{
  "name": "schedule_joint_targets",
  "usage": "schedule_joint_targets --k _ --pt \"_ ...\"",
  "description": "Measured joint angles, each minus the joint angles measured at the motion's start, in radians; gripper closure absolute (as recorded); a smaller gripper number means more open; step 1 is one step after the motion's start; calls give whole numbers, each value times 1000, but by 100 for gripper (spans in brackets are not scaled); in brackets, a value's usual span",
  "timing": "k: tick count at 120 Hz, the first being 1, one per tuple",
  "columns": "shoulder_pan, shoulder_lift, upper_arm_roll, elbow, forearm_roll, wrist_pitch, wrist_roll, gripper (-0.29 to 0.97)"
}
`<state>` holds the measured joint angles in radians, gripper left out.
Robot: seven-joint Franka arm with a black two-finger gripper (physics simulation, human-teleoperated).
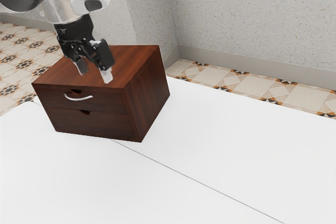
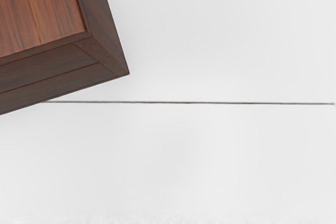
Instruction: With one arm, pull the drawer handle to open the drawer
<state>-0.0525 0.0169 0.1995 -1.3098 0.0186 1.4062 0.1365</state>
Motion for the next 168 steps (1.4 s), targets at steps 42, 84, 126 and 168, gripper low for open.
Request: schedule_joint_targets --k 42,84,126,168 --pt "11 -60 1 -45 -6 -51 -68 2" --pt "-7 -90 -13 -57 -78 -184 -801 3" --pt "480 -47 -197 -64 -36 -78 -1322 3" --pt "1344 -113 -1014 -130 -25 -29 -1588 3"
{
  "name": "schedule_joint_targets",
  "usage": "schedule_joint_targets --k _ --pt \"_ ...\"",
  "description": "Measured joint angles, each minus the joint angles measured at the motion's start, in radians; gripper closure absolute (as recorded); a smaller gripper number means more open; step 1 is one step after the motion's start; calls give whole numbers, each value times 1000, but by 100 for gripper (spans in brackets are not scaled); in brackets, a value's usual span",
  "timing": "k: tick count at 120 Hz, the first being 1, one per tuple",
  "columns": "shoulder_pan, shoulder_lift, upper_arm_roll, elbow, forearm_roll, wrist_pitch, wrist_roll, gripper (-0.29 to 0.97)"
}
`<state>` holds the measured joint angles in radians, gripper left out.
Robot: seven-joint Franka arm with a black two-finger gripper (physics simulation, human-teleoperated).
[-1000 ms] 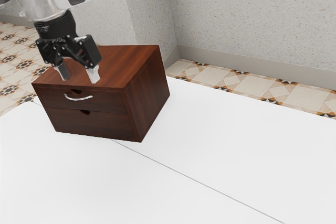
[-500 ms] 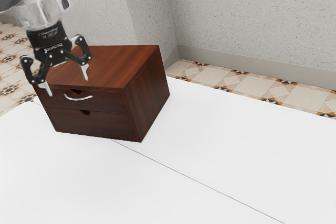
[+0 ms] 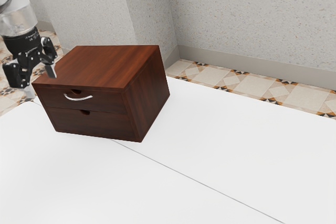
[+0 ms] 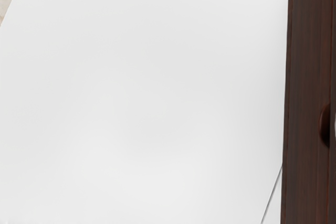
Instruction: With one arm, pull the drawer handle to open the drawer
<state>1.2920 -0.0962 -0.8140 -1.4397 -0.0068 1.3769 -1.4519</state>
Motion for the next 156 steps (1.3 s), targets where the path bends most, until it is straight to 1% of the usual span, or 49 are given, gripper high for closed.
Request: schedule_joint_targets --k 4,10,32,40,47,54,64,74,88,96,104,116,119,120,122,124,128,129,134,137,139,142,146,150,156 --pt "57 -5 -57 -3 0 5 -18 3" --pt "97 -7 -95 -13 0 16 -43 3" --pt "176 -18 -119 -91 -17 83 -104 4" --pt "220 -23 -150 -115 -24 107 -118 5" --pt "242 -60 -162 -149 -29 133 -129 5" --pt "243 -90 -165 -175 -38 157 -138 5" --pt "245 -152 -159 -224 -69 193 -151 6" --pt "239 -195 -131 -269 -114 229 -160 6" --pt "198 -135 -97 -281 -139 268 -169 6" --pt "158 -107 -67 -278 -134 281 -175 6" --pt "140 -87 -54 -278 -126 291 -181 6" --pt "99 -7 -55 -246 -71 293 -203 6" --pt "77 1 -43 -239 -59 291 -209 6" --pt "62 2 -30 -237 -55 291 -211 6" --pt "-14 -1 42 -234 -48 291 -215 6" --pt "-108 -7 135 -231 -43 291 -219 6" --pt "-318 -18 345 -224 -33 291 -226 6" --pt "-386 -19 412 -223 -31 292 -228 6" --pt "-661 -26 691 -217 -19 293 -237 6" --pt "-800 -28 834 -216 -10 294 -242 6" --pt "-872 -30 909 -215 -5 295 -245 6" --pt "-944 -31 986 -214 1 296 -250 6" --pt "-1001 -31 1046 -213 8 298 -256 6" --pt "-1035 -30 1079 -215 13 302 -261 6" --pt "-1063 -30 1102 -220 19 311 -269 6"
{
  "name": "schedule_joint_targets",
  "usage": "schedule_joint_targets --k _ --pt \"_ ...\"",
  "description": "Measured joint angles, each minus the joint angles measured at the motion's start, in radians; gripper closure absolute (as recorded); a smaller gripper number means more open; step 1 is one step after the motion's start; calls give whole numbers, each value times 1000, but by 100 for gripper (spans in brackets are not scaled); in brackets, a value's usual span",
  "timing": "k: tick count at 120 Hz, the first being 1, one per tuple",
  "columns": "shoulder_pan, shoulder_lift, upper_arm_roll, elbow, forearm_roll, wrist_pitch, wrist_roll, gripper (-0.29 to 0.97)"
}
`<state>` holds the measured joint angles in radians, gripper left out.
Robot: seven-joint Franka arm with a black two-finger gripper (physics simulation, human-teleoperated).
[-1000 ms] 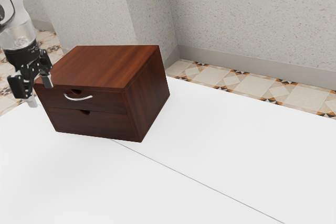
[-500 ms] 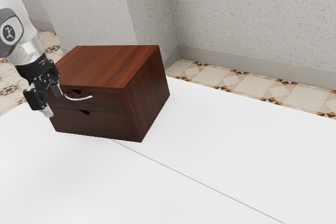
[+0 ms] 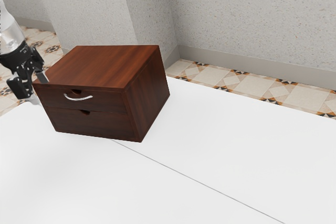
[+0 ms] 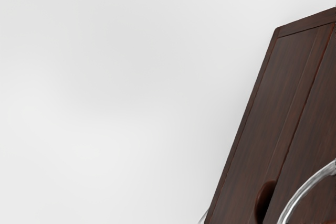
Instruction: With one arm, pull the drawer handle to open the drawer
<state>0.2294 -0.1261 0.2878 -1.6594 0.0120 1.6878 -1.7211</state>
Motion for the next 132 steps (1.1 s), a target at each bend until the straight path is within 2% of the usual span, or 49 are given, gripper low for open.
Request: schedule_joint_targets --k 17,36,49,80,102,132 --pt "-56 -31 15 -66 47 43 -15 7" --pt "-65 -71 22 -158 74 132 -23 8" --pt "-119 -83 52 -174 104 175 -30 8" --pt "-128 -100 72 -227 152 264 -13 9" --pt "-131 -102 76 -234 154 292 29 10" --pt "-132 -107 76 -238 64 326 70 10"
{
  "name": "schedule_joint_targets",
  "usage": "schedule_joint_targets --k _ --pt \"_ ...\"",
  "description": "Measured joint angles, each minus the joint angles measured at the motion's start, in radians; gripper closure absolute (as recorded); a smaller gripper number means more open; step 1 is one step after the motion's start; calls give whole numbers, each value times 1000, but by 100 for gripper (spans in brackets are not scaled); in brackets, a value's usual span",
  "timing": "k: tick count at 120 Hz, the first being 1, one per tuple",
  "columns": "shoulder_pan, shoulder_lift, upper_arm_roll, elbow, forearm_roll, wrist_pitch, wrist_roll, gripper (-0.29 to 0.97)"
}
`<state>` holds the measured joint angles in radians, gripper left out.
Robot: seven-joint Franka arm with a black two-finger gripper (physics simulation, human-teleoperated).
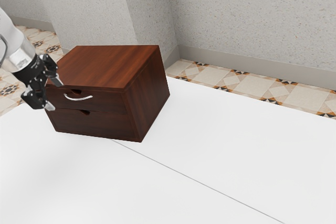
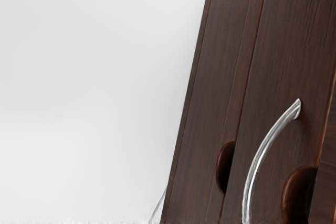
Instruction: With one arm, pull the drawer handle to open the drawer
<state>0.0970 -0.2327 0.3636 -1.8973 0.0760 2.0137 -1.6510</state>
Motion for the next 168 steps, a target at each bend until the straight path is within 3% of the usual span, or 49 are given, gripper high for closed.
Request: schedule_joint_targets --k 38,74,168 --pt "-11 -16 14 -56 -34 34 59 10" --pt "-9 -15 23 -99 -2 57 130 10" --pt "13 54 28 -96 26 270 165 13"
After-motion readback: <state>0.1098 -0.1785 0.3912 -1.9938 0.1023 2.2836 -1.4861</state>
